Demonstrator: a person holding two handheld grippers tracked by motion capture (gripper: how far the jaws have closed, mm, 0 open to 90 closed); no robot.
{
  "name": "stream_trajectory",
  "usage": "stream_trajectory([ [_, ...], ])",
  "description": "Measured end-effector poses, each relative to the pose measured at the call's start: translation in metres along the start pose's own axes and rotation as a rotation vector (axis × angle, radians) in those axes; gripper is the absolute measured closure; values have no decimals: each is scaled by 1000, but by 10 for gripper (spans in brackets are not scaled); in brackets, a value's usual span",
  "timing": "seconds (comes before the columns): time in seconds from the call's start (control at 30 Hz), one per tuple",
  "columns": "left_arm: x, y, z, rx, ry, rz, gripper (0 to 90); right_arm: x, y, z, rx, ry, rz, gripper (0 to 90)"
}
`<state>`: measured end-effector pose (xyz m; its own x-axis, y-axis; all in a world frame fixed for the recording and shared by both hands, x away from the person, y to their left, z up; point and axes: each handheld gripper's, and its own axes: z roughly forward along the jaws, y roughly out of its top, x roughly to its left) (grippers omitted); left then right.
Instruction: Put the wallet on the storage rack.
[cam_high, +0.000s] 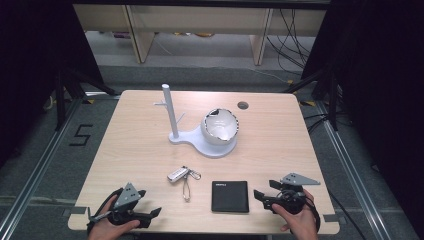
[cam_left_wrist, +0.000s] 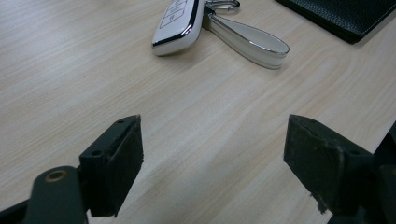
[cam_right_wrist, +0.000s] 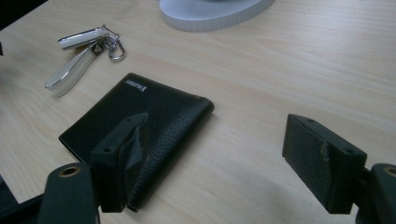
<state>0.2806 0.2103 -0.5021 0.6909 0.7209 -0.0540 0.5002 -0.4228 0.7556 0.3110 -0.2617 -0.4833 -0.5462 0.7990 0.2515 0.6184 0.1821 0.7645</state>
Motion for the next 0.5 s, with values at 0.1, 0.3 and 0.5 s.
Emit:
stream_trajectory([
  [0.1,-2,0,3,-4,-9,15,220,-1,0,-2,-15,-4,2,253],
  [0.3,-8,3,6,1,-17,50,278,0,0,-2,-6,5,12,262],
  [0.5,-10,5,8,1,-22,42,331,0,-1,0,-12,21,10,264],
])
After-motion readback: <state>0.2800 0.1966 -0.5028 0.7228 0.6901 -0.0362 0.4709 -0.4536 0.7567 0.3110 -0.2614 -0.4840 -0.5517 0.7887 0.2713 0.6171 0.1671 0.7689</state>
